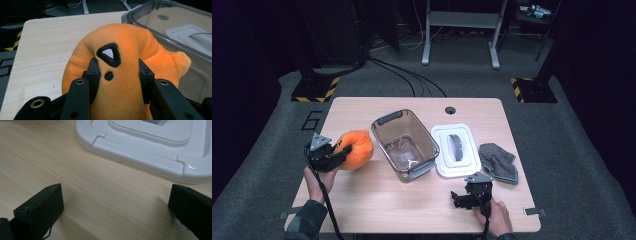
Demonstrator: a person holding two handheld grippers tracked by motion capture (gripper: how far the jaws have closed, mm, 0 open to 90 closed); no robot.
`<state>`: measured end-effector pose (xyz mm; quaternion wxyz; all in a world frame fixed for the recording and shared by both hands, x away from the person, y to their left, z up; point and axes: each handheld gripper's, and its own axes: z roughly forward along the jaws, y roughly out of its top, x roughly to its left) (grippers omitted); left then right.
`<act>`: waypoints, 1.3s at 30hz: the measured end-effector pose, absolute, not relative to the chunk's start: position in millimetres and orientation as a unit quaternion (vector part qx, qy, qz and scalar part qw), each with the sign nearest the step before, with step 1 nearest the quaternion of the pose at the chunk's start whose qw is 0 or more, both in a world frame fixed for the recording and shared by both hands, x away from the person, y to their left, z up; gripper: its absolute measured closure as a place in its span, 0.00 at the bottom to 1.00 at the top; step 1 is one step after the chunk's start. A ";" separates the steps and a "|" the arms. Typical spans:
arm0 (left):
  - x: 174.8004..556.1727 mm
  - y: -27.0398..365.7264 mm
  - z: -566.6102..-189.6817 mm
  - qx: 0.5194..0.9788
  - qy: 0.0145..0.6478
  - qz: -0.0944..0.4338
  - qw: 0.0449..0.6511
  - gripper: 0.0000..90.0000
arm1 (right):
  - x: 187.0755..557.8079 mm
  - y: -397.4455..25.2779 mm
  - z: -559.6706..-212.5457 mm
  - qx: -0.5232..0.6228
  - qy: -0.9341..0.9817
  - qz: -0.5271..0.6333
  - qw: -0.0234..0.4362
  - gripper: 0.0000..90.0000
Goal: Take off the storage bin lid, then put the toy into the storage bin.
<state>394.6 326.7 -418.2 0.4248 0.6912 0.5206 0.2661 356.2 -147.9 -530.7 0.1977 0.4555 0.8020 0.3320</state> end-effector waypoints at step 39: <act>427.1 311.7 -343.2 0.685 0.486 0.314 0.443 0.71 | 356.6 -147.8 -530.7 0.454 0.803 0.333 0.197 0.00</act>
